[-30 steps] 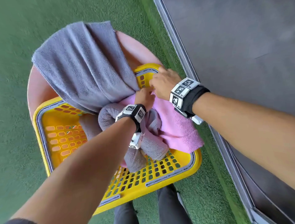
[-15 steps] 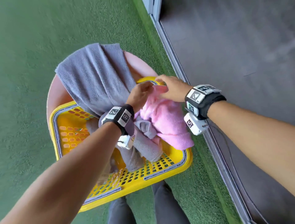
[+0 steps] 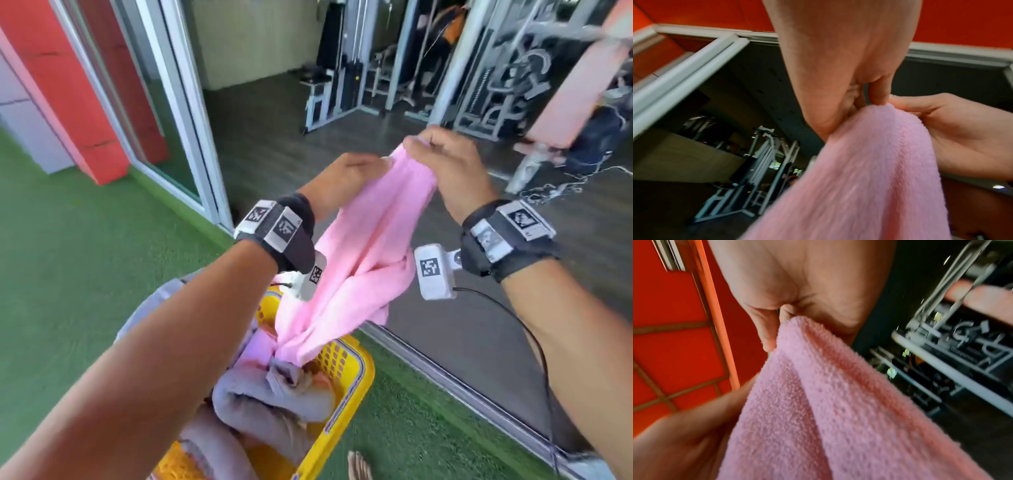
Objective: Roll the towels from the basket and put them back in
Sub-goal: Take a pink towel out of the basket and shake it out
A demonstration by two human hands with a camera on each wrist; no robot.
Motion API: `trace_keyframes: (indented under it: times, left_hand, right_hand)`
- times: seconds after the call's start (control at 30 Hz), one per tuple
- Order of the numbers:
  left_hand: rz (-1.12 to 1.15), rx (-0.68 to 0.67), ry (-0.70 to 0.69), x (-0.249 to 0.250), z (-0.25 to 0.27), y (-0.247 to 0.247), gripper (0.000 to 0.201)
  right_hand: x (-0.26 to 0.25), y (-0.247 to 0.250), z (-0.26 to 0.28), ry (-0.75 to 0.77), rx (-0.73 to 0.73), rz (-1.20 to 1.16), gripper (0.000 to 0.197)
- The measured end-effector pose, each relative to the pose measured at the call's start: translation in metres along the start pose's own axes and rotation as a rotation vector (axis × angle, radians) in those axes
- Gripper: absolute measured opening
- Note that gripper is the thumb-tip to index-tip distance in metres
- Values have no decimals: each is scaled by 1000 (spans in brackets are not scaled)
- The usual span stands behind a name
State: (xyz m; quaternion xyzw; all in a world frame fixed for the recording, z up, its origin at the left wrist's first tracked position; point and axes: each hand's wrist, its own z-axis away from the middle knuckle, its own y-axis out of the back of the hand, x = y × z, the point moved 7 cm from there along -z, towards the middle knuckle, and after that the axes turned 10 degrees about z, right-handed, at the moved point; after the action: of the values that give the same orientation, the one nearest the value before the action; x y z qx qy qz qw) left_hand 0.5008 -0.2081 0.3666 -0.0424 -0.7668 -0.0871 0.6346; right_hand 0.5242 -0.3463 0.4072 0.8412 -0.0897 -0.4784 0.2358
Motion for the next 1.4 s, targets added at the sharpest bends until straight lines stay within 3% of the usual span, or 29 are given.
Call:
trace_keyframes:
  times: [0.1,0.2,0.3,0.37,0.47,0.6,0.7,0.87,1.0,1.1,1.27,1.4]
  left_hand:
    - [22,-94,-28,47,-1,-41,21]
    - [63,-256,-41,72,1,-84,19]
    - [-9,-302,-76,82,1,-120,23]
    - [-34,-258,-165,95,-6,-144,25]
    - [-85,-251,-298,127,-22,-196,32]
    - [-224,-365,-369,163,-35,-267,34]
    - [-328,-478,-389,174,-38,-305,31]
    - [-280,-465,-415,182,-45,-343,31]
    - [-313,-585,-298,153,-41,-351,19]
    - [-366,-692,-195,123,-23,-340,17]
    - [-291,-658,-110,81,7,-309,9]
    - [-221,-633,44,39,26,-292,23]
  right_hand:
    - [-36,102,24,9,261,29,30]
    - [-40,182,60,-22,464,9,27]
    - [-14,226,104,-93,512,87,36]
    - [16,228,133,-172,398,116,9]
    - [46,226,168,-255,281,112,26]
    - [41,247,180,-263,289,-14,37]
    - [26,262,177,-187,277,-215,28]
    - [16,289,180,-125,343,-314,12]
    - [34,294,192,-182,338,-372,8]
    - [54,269,207,-267,202,-392,13]
    - [62,223,228,-230,139,-244,8]
    - [49,214,220,-182,154,-108,5]
